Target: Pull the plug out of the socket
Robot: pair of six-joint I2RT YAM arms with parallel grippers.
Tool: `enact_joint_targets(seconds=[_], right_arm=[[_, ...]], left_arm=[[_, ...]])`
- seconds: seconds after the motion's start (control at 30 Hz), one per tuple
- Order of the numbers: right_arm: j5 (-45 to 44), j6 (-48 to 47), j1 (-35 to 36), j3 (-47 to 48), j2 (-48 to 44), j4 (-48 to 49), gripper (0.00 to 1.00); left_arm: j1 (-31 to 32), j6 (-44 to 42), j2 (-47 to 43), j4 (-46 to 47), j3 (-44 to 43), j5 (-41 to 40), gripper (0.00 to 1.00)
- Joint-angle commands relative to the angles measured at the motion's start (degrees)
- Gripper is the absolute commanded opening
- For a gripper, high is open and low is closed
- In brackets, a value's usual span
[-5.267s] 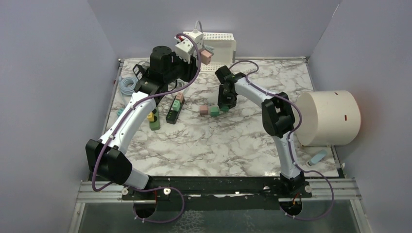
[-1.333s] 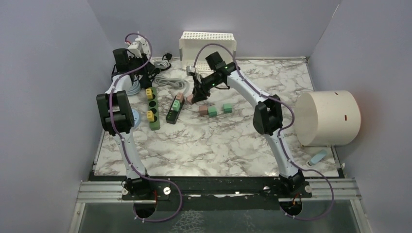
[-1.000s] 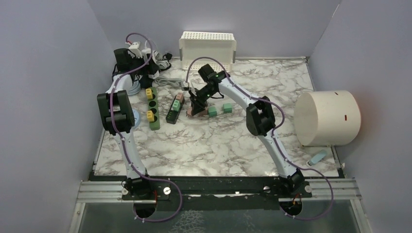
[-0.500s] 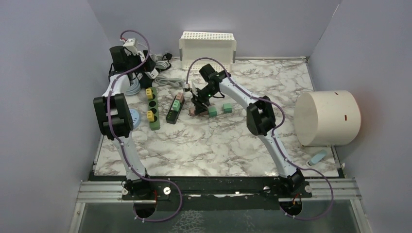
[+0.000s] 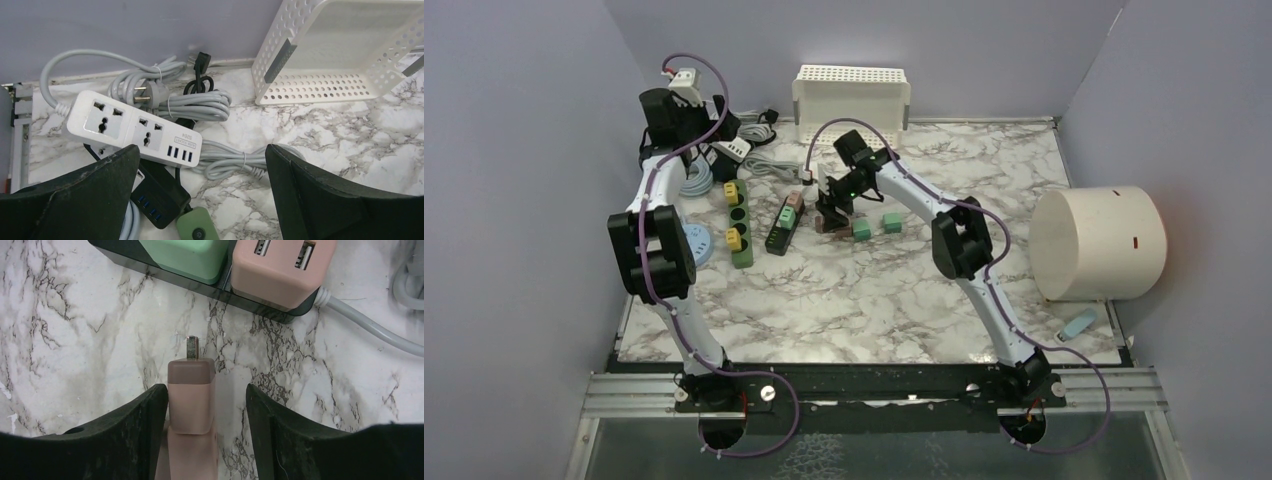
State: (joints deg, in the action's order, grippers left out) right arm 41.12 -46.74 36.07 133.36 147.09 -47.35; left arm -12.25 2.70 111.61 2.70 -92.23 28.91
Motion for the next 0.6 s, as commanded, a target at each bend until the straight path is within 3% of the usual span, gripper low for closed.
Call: enact_joint_targets(seconds=[0.0, 0.2, 0.27, 0.33, 0.4, 0.5, 0.57], right_arm=[[-0.6, 0.2, 0.5, -1.0, -5.3, 3.4, 0.64], [1.0, 1.8, 0.2, -6.2, -13.2, 9.1, 0.66], [1.1, 4.0, 0.2, -8.1, -16.3, 12.6, 0.74], [0.2, 8.8, 0.3, -9.6, -19.0, 17.9, 0.96], [-3.3, 16.6, 0.3, -13.0, -21.3, 27.8, 1.0], [-13.6, 39.4, 0.3, -23.1, -25.2, 49.8, 1.0], [-17.4, 50.4, 0.3, -26.3, -26.0, 56.1, 1.0]], left_arm=[[-0.3, 0.1, -4.8, 1.9, 3.3, 0.9, 0.99], [-0.3, 3.3, -10.2, 6.9, 9.7, 2.6, 0.99], [-0.4, 3.6, -11.6, 7.5, 11.0, 2.5, 0.99], [-0.3, 4.0, -12.7, 8.1, 12.1, 1.8, 0.99], [-0.4, 4.1, -13.4, 8.4, 12.9, 1.0, 0.99], [-0.4, 4.6, -13.4, 8.4, 13.7, 0.1, 0.99], [-0.3, 5.5, -12.7, 6.1, 12.6, -0.6, 0.99]])
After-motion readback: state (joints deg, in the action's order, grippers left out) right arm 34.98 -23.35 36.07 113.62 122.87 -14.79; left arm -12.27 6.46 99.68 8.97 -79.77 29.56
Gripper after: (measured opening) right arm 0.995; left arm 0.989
